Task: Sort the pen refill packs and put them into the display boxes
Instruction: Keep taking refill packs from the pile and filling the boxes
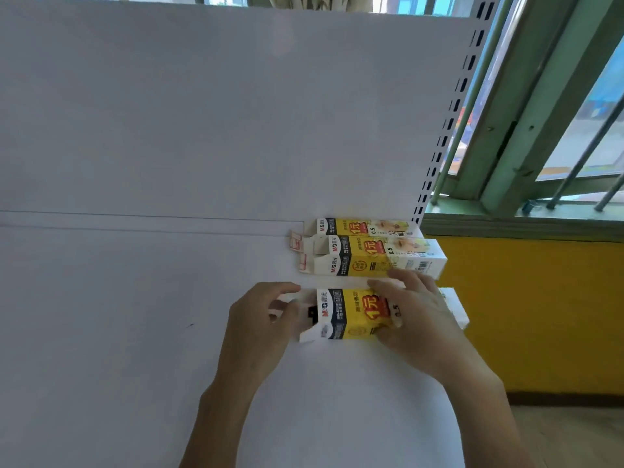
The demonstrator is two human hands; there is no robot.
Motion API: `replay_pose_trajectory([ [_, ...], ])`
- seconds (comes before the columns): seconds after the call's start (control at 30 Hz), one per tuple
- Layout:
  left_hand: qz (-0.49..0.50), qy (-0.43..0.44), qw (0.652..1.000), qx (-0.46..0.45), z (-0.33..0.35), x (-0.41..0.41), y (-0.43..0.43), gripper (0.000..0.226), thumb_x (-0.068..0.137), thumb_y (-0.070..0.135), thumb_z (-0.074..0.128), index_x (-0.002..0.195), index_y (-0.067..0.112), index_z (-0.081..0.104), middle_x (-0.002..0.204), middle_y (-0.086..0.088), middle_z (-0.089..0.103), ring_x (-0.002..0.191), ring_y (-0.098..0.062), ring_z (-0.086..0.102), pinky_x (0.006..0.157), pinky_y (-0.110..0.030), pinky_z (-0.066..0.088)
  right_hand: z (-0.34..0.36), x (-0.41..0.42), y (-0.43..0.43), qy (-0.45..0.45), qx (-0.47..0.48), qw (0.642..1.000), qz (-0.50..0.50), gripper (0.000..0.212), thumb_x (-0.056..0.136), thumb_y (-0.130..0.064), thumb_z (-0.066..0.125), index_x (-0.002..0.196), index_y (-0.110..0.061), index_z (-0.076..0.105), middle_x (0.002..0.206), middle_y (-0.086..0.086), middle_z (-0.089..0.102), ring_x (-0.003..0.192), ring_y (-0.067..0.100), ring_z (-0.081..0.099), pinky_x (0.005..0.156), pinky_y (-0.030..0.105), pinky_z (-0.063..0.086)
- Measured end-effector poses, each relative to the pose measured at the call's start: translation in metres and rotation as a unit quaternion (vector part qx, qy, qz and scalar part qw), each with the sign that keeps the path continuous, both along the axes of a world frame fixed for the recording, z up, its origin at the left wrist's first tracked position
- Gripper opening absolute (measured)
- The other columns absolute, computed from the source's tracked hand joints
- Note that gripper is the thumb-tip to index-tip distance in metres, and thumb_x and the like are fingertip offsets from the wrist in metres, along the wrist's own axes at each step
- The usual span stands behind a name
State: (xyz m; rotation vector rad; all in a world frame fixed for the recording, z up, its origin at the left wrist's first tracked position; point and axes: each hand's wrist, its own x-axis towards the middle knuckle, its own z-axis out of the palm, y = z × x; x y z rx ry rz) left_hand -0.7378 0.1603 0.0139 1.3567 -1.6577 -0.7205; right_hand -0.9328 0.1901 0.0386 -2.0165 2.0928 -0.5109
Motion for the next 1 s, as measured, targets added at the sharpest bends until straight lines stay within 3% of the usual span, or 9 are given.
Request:
replay_pose_trajectory([
  [0.1, 0.015, -0.049, 0.999, -0.018, -0.008, 0.029, 0.009, 0.019, 0.084, 0.022, 0.065, 0.100, 0.032, 0.066, 0.093, 0.024, 0.061, 0.082, 0.005, 0.060, 0.069, -0.003, 0.042, 0.001, 0.011, -0.006, -0.003, 0.023, 1.000, 0.005, 0.065, 0.083, -0.018, 0.062, 0.140, -0.030, 0.033, 0.143, -0.007, 0.033, 0.134, 0.018, 0.019, 0.109, 0.033, 0.022],
  [0.2, 0.001, -0.088, 0.996, -0.016, -0.005, 0.049, 0.023, 0.021, 0.084, 0.040, 0.061, 0.104, 0.037, 0.063, 0.096, 0.028, 0.060, 0.089, 0.006, 0.058, 0.078, -0.009, 0.041, 0.010, 0.019, -0.003, -0.060, -0.053, 0.997, -0.009, 0.067, 0.076, -0.013, 0.067, 0.137, -0.024, 0.041, 0.143, -0.002, 0.037, 0.131, 0.018, 0.027, 0.103, 0.032, 0.028],
  [0.33, 0.172, -0.151, 0.973, -0.018, -0.011, 0.124, 0.072, 0.026, 0.087, 0.029, 0.060, 0.113, 0.029, 0.063, 0.104, 0.018, 0.059, 0.092, 0.000, 0.054, 0.086, -0.020, 0.043, 0.010, 0.119, -0.013, -0.183, -0.091, 0.965, 0.166, 0.056, 0.074, -0.019, 0.072, 0.125, -0.029, 0.052, 0.121, -0.007, 0.057, 0.108, 0.012, 0.054, 0.094, 0.035, 0.045],
  [0.43, 0.297, -0.192, 0.935, 0.001, -0.011, 0.180, 0.125, 0.021, 0.088, 0.027, 0.059, 0.108, 0.025, 0.066, 0.103, 0.015, 0.060, 0.096, -0.005, 0.055, 0.082, -0.022, 0.041, -0.005, 0.209, 0.000, -0.225, -0.035, 0.928, 0.296, 0.049, 0.079, -0.027, 0.069, 0.124, -0.031, 0.051, 0.112, -0.016, 0.056, 0.097, 0.002, 0.053, 0.089, 0.027, 0.045],
  [0.5, 0.358, -0.205, 0.911, 0.011, -0.008, 0.213, 0.160, 0.018, 0.088, 0.027, 0.059, 0.101, 0.022, 0.069, 0.100, 0.013, 0.063, 0.095, -0.008, 0.058, 0.080, -0.023, 0.042, -0.014, 0.257, 0.014, -0.223, 0.003, 0.908, 0.354, 0.045, 0.082, -0.029, 0.065, 0.125, -0.032, 0.050, 0.111, -0.020, 0.055, 0.096, -0.003, 0.051, 0.086, 0.022, 0.044],
  [0.63, 0.444, -0.212, 0.870, 0.044, -0.007, 0.268, 0.220, 0.017, 0.089, 0.023, 0.059, 0.103, 0.021, 0.068, 0.098, 0.015, 0.059, 0.092, -0.005, 0.055, 0.072, -0.015, 0.044, -0.022, 0.339, 0.043, -0.228, 0.015, 0.878, 0.420, 0.035, 0.084, -0.026, 0.064, 0.118, -0.027, 0.058, 0.101, -0.018, 0.060, 0.088, -0.001, 0.056, 0.079, 0.025, 0.049],
  [0.7, 0.472, -0.203, 0.856, 0.061, -0.012, 0.298, 0.239, 0.019, 0.089, 0.026, 0.057, 0.106, 0.022, 0.067, 0.099, 0.014, 0.059, 0.092, -0.005, 0.054, 0.071, -0.021, 0.047, -0.026, 0.379, 0.052, -0.204, 0.020, 0.870, 0.449, 0.034, 0.084, -0.027, 0.063, 0.118, -0.026, 0.058, 0.104, -0.014, 0.062, 0.088, 0.002, 0.057, 0.077, 0.022, 0.048],
  [1.0, 0.451, -0.205, 0.865, 0.079, -0.013, 0.456, 0.270, 0.025, 0.090, 0.026, 0.056, 0.114, 0.022, 0.063, 0.111, 0.009, 0.059, 0.100, -0.006, 0.053, 0.077, -0.013, 0.037, -0.034, 0.541, 0.090, -0.170, 0.043, 0.867, 0.467, 0.030, 0.086, -0.027, 0.061, 0.116, -0.021, 0.058, 0.104, -0.009, 0.064, 0.086, 0.004, 0.058, 0.072, 0.021, 0.049],
])
